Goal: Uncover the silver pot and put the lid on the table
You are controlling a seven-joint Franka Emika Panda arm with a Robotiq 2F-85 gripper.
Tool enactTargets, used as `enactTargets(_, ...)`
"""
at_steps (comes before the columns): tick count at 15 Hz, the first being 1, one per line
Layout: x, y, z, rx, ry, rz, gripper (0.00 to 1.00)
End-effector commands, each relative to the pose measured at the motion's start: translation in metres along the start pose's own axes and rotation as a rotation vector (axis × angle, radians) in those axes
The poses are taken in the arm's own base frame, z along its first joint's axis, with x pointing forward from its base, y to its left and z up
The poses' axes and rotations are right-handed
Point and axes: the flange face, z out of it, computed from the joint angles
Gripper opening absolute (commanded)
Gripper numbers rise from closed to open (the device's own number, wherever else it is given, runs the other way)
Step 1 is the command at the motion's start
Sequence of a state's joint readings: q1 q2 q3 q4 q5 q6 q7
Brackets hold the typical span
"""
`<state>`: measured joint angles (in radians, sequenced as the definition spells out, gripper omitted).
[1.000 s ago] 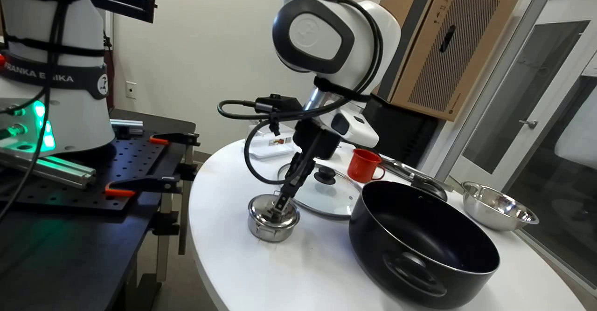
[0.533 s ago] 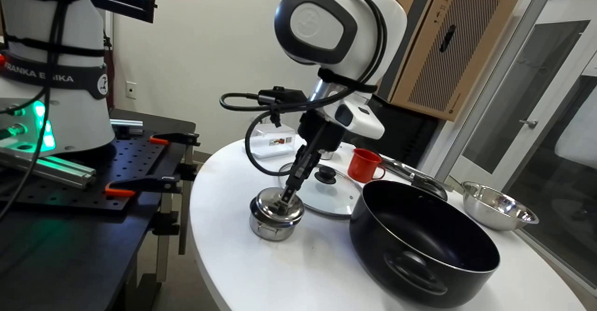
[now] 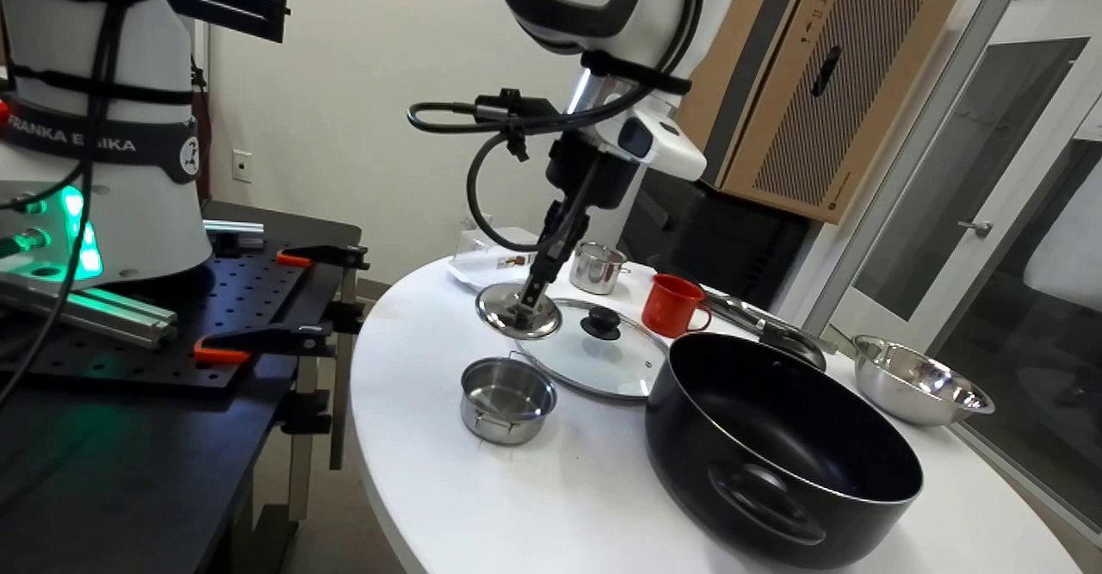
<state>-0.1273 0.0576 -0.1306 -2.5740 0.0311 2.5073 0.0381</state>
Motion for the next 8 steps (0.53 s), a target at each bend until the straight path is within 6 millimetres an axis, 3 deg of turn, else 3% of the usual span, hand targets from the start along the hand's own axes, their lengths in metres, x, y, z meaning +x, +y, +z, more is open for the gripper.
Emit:
enactTargets(1,-0.029,-0.025,0.006,-0.026,-0.005,-0.108,0.05)
enactTargets(8,-0.051,-0.061,0.045,-0.116,0.027,-0.249,0.05)
